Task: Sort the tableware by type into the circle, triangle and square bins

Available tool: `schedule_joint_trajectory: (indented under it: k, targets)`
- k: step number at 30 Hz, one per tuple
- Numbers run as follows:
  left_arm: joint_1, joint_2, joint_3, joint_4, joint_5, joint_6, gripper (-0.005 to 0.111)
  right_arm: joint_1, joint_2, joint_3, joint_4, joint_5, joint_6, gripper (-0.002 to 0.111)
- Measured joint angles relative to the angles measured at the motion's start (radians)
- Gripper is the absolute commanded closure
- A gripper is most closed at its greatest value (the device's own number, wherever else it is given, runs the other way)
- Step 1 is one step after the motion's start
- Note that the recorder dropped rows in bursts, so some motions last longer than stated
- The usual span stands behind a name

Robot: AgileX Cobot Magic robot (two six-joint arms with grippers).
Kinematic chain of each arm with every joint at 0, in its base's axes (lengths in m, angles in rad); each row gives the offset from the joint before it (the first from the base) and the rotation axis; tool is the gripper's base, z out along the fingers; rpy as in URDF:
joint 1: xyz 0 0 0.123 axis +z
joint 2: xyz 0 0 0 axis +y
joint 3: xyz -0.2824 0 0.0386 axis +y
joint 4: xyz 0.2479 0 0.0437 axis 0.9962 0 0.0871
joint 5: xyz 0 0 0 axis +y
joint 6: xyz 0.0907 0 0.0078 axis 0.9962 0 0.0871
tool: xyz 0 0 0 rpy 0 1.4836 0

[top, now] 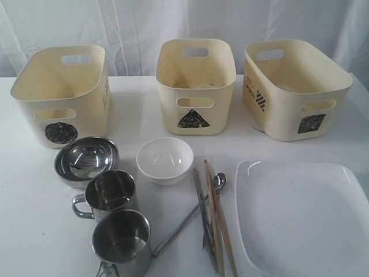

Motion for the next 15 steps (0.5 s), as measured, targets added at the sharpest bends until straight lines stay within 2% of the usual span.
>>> schedule_joint_trajectory:
  k: [1, 2, 3, 4, 10, 15]
  targets:
    - [0.000, 0.112, -0.057, -0.073, 0.021, 0.113, 0.072, 0.000, 0.000, 0.000, 0.000, 0.000, 0.000, 0.108]
    - [0.000, 0.154, -0.078, -0.081, 0.021, 0.137, 0.054, 0.000, 0.000, 0.000, 0.000, 0.000, 0.000, 0.108]
    - [0.000, 0.261, -0.125, -0.073, 0.019, 0.169, 0.046, 0.000, 0.000, 0.000, 0.000, 0.000, 0.000, 0.108]
    - [0.000, 0.340, -0.154, -0.063, 0.017, 0.179, 0.043, 0.000, 0.000, 0.000, 0.000, 0.000, 0.000, 0.108]
    - [0.000, 0.627, -0.222, -0.030, 0.024, 0.183, 0.047, 0.000, 0.000, 0.000, 0.000, 0.000, 0.000, 0.108]
    - [-0.007, 0.727, -0.225, 0.014, 0.012, 0.177, 0.047, 0.000, 0.000, 0.000, 0.000, 0.000, 0.000, 0.108]
